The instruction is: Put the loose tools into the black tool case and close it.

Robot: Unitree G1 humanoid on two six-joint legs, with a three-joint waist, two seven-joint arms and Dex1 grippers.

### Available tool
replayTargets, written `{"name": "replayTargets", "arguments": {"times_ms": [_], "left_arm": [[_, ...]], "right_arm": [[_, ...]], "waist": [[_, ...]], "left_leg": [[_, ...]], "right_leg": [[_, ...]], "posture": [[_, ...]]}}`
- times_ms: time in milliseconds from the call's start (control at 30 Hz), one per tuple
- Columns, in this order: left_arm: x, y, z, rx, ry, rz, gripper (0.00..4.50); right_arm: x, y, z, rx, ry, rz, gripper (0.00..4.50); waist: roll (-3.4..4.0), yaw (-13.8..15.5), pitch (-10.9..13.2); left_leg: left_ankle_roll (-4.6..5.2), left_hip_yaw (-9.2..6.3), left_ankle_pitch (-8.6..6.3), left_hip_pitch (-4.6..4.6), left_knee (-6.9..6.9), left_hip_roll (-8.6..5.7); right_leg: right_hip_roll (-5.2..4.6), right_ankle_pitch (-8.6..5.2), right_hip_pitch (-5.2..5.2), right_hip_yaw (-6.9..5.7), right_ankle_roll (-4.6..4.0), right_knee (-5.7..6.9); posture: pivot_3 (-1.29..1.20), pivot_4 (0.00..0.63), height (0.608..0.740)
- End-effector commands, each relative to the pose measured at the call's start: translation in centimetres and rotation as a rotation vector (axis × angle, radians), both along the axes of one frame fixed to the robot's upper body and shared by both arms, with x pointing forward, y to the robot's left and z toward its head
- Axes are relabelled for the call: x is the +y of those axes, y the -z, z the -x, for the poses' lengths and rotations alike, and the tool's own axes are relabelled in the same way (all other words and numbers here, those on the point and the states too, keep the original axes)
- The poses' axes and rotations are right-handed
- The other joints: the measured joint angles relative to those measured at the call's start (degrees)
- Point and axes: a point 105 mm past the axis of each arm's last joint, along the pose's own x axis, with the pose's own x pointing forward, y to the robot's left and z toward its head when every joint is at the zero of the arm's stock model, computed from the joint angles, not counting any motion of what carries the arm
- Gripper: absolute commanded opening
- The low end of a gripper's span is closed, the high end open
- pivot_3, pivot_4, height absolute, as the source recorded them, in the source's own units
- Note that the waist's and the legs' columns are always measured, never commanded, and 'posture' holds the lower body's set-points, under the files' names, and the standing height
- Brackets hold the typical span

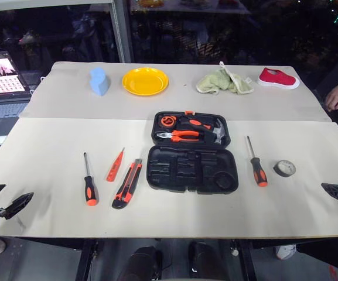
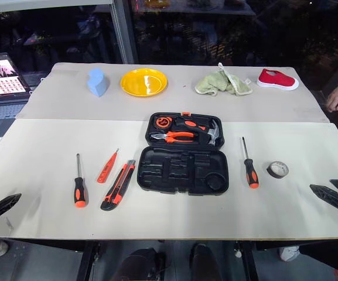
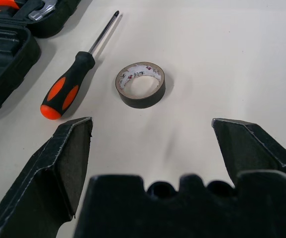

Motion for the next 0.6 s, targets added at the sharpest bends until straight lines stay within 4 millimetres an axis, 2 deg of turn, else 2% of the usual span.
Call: {"name": "replayTargets", "arguments": {"times_ms": [33,333,400,433,500,600], "left_arm": [[0.1,-0.9,-0.2,-0.029,0.007,-0.040,4.50],[0.6,-0.7,-1.5,-0.009,-0.030,-0.033,4.50],[0.1,-0.8,-2.6,0.010,-0.045,0.007,4.50],[-0.4,-0.9,-3.1,0.023,-0.039,0.034,4.50],[-1.5,-0.9,-4.0,0.082,-0.039,0.051,4.50],[-3.2,-1.5,-4.8,0.143,-0.029,0.094,4.50]], "right_arm": [[-0.2,-1.2,0.3,-0.036,0.003,0.033,4.46],[-0.4,-0.9,0.3,-0.050,0.036,0.084,4.46],[0.7,-2.6,-0.6,-0.107,0.009,0.084,4.46],[1.6,-3.8,-1.1,-0.141,-0.013,0.083,4.46],[4.6,-5.7,-1.7,-0.187,-0.109,0.093,4.46],[9.3,-7.3,-1.9,-0.215,-0.260,0.061,4.46]], "waist": [[0.00,0.00,0.00],[0.01,0.02,-0.01],[0.05,0.00,-0.01],[0.08,-0.01,0.00],[0.12,-0.09,0.02],[0.10,-0.11,0.03]], "left_leg": [[0.00,0.00,0.00,0.00,0.00,0.00],[0.00,0.00,0.00,0.01,0.01,0.00],[-0.02,0.01,0.01,0.01,0.01,-0.01],[-0.02,0.01,0.01,0.02,0.02,-0.01],[-0.11,0.01,0.07,0.00,0.03,-0.01],[-0.17,0.00,0.11,0.02,0.04,0.00]], "right_leg": [[0.00,0.00,0.00,0.00,0.00,0.00],[0.00,0.01,0.00,-0.01,0.01,0.00],[0.00,0.01,0.00,-0.01,0.01,0.02],[0.00,0.01,0.01,0.00,0.01,0.05],[0.03,0.02,0.03,0.02,0.03,0.14],[0.09,0.01,0.00,0.03,0.03,0.26]], "posture": [[0.00,0.150,0.740],[0.00,0.150,0.740],[0.00,0.150,0.740],[0.00,0.150,0.740],[0.00,0.150,0.740],[0.00,0.150,0.740]]}}
